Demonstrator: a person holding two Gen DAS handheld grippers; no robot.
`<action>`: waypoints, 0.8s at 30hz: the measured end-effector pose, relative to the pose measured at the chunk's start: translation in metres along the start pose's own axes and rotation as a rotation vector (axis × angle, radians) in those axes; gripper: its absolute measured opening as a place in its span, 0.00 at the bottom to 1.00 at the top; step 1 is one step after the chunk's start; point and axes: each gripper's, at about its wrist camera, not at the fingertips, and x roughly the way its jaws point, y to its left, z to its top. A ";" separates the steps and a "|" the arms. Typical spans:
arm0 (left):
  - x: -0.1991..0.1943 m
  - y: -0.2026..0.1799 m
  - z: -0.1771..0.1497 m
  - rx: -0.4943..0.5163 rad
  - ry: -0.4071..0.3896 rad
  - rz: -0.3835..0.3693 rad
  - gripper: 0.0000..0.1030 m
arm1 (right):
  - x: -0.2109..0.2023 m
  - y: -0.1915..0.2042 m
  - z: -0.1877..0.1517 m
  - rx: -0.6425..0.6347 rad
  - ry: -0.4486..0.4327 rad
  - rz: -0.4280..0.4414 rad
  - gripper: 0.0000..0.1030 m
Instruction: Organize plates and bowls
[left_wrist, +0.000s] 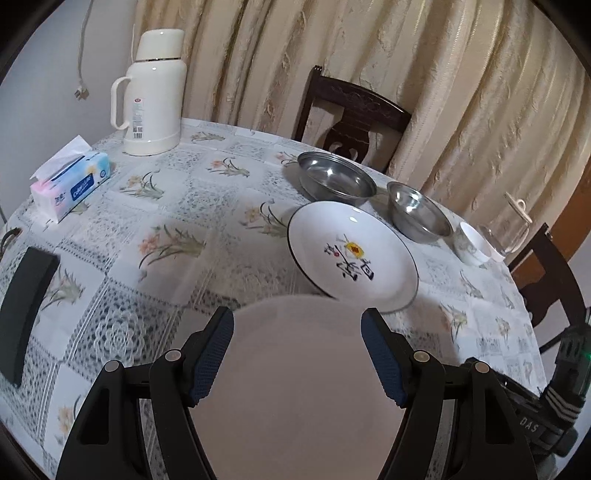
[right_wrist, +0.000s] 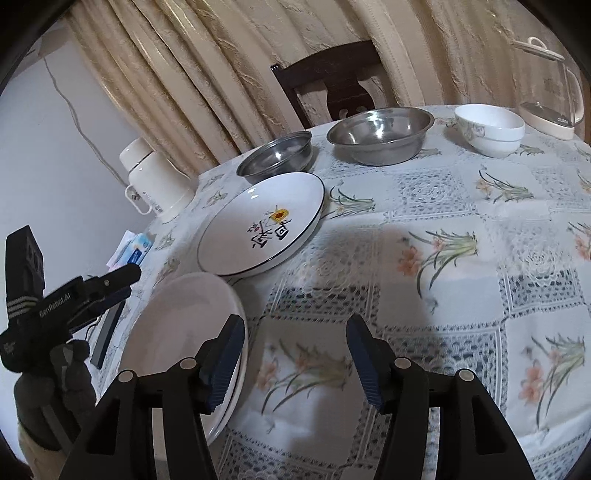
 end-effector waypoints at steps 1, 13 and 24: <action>0.003 0.002 0.004 -0.005 0.009 -0.007 0.70 | 0.003 -0.001 0.002 0.006 0.008 0.001 0.59; 0.057 0.017 0.045 -0.047 0.068 -0.002 0.68 | 0.037 -0.007 0.037 0.036 0.060 0.017 0.59; 0.108 0.018 0.068 -0.045 0.184 -0.020 0.56 | 0.080 -0.002 0.067 0.020 0.096 0.015 0.59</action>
